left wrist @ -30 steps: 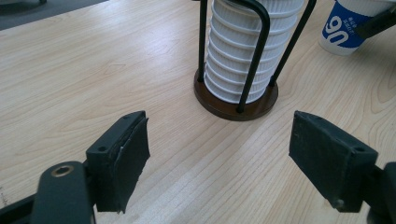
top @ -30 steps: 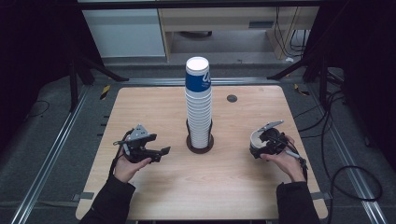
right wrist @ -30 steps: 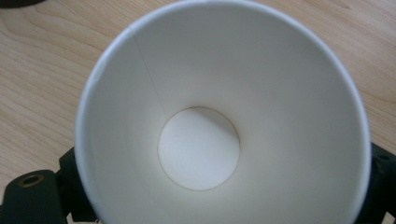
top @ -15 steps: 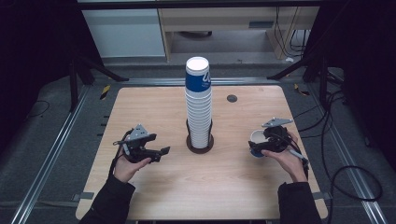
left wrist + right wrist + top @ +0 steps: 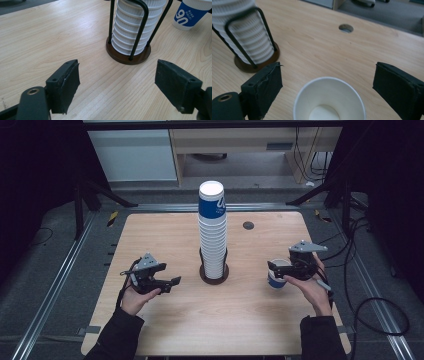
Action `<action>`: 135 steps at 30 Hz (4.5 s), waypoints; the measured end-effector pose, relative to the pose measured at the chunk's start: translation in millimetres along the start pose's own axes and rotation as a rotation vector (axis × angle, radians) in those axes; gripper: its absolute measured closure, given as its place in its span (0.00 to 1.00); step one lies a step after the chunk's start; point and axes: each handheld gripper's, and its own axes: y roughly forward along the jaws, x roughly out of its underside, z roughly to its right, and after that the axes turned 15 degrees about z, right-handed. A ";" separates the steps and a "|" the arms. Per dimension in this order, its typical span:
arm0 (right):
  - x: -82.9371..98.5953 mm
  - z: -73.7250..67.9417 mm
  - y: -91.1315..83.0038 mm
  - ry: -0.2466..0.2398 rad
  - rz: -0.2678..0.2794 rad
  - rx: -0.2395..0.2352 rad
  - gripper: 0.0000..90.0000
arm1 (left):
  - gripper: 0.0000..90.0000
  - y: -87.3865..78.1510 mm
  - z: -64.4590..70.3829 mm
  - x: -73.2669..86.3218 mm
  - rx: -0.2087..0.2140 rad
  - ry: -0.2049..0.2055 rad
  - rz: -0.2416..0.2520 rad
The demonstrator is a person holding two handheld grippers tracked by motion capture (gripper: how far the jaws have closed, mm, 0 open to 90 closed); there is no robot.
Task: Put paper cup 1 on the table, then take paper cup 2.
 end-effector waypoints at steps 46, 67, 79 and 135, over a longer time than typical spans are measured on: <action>-139.3 -68.8 11.3 0.042 0.399 -0.235 0.09 | 0.21 -0.6 -3.5 0.8 -0.025 -0.010 0.002; -173.3 -99.3 55.8 0.040 0.411 -0.320 0.07 | 0.21 -0.9 -5.7 1.7 -0.022 -0.019 0.004; -169.3 -115.3 85.1 0.043 0.389 -0.329 0.10 | 0.21 -1.2 -5.6 1.6 -0.022 -0.019 0.007; -211.9 -97.6 21.0 -0.039 0.518 -0.266 0.23 | 0.21 -6.3 -7.3 -1.5 -0.027 -0.022 0.022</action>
